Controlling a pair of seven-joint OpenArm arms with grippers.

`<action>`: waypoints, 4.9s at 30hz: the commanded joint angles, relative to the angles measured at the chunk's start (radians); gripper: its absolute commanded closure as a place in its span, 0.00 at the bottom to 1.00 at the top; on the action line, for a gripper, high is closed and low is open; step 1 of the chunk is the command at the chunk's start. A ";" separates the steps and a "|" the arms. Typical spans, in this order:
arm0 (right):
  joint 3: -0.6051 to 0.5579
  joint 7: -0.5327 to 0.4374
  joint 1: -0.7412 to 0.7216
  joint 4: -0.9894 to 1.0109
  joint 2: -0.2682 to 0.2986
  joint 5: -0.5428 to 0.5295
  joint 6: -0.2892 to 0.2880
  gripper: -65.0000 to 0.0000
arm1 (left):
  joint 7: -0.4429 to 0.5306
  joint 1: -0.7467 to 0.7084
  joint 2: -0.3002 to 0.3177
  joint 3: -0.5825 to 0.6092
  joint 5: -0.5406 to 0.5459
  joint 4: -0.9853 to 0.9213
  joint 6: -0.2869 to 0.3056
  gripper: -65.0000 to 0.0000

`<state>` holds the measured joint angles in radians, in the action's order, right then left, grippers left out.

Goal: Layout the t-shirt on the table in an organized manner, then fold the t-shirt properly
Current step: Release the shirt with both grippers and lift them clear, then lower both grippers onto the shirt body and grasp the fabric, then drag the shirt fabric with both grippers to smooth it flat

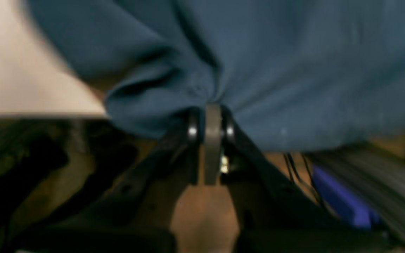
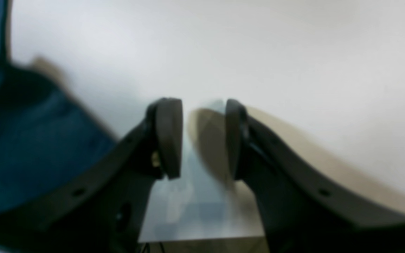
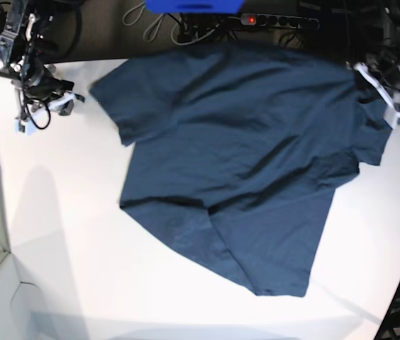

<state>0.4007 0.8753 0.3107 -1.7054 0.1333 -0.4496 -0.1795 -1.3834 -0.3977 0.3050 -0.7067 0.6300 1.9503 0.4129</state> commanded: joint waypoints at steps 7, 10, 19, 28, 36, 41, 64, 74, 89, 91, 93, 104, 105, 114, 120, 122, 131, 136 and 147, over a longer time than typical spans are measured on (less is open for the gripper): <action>0.004 -0.011 -0.002 -0.014 0.013 -0.005 0.001 0.67 | -0.013 0.061 0.010 -0.011 0.011 0.022 -0.001 0.46; 0.004 -0.011 0.000 -0.015 0.015 -0.005 0.001 0.67 | -0.013 0.066 0.007 -0.006 0.011 0.022 -0.001 0.35; 0.004 -0.011 -0.008 -0.054 0.021 -0.005 0.001 0.67 | -0.013 0.173 -0.056 -0.011 0.006 -0.012 -0.001 0.35; -0.110 -0.011 -0.032 -0.184 0.021 -0.005 0.001 0.78 | -0.013 0.342 -0.166 -0.003 0.000 -0.231 -0.001 0.66; -0.296 0.002 -0.091 -0.184 0.015 -0.005 0.001 1.00 | -0.013 0.415 -0.157 -0.001 -0.002 -0.450 -0.010 1.00; -0.443 0.002 -0.094 -0.180 -0.024 -0.005 0.002 1.00 | 0.158 0.415 -0.135 0.065 -0.002 -0.549 -0.010 1.00; -0.451 -0.141 -0.394 0.456 0.116 -0.005 0.002 1.00 | 0.286 0.276 -0.131 0.405 0.008 -0.512 -0.010 1.00; -0.451 -0.156 -0.666 0.609 0.176 -0.005 0.002 1.00 | 0.290 0.233 -0.135 0.614 0.011 -0.098 -0.009 1.00; -0.457 0.127 -0.331 -0.012 0.047 -0.005 0.002 1.00 | 0.411 0.716 -0.149 0.572 -0.003 -0.788 -0.010 1.00; -0.458 0.126 -0.269 -0.051 0.015 -0.005 0.002 1.00 | 0.465 0.771 -0.148 0.575 -0.003 -0.903 -0.012 1.00; -0.460 0.129 -0.229 -0.071 -0.011 -0.005 0.002 1.00 | 0.513 0.819 -0.146 0.592 -0.003 -1.000 -0.012 1.00; -0.564 0.025 -0.149 0.080 -0.010 -0.002 0.002 1.00 | 0.734 0.925 -0.154 0.786 -0.235 -1.254 -0.012 1.00; -0.564 0.002 -0.152 0.120 0.001 -0.002 0.002 1.00 | 0.741 0.923 -0.155 0.784 -0.270 -1.261 -0.012 1.00; -0.563 -0.150 -0.198 0.341 0.098 -0.002 0.004 1.00 | 0.740 0.827 -0.077 0.780 -0.319 -1.258 -0.012 1.00; -0.471 -0.150 -0.301 0.446 0.156 -0.002 0.004 1.00 | 0.622 0.725 -0.011 0.776 -0.316 -1.195 -0.006 1.00; -0.458 -0.150 -0.344 0.485 0.180 -0.002 0.004 1.00 | 0.577 0.655 0.010 0.776 -0.316 -1.083 -0.004 1.00; -0.460 -0.146 -0.496 0.537 0.219 -0.002 0.004 1.00 | 0.335 0.334 -0.048 0.591 -0.318 -0.414 -0.003 1.00; -0.463 -0.143 -0.546 0.532 0.213 -0.004 0.004 1.00 | 0.247 0.273 -0.085 0.552 -0.318 -0.144 -0.003 1.00; -0.458 -0.095 -0.404 0.192 0.180 -0.005 0.004 1.00 | 0.235 0.391 -0.145 0.523 -0.324 -0.088 -0.003 0.99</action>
<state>-0.0616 0.8059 -0.0696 -1.4937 0.3077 -0.4393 -0.1684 -1.1595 -0.0151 0.1604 -0.1814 0.2939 1.8481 0.4114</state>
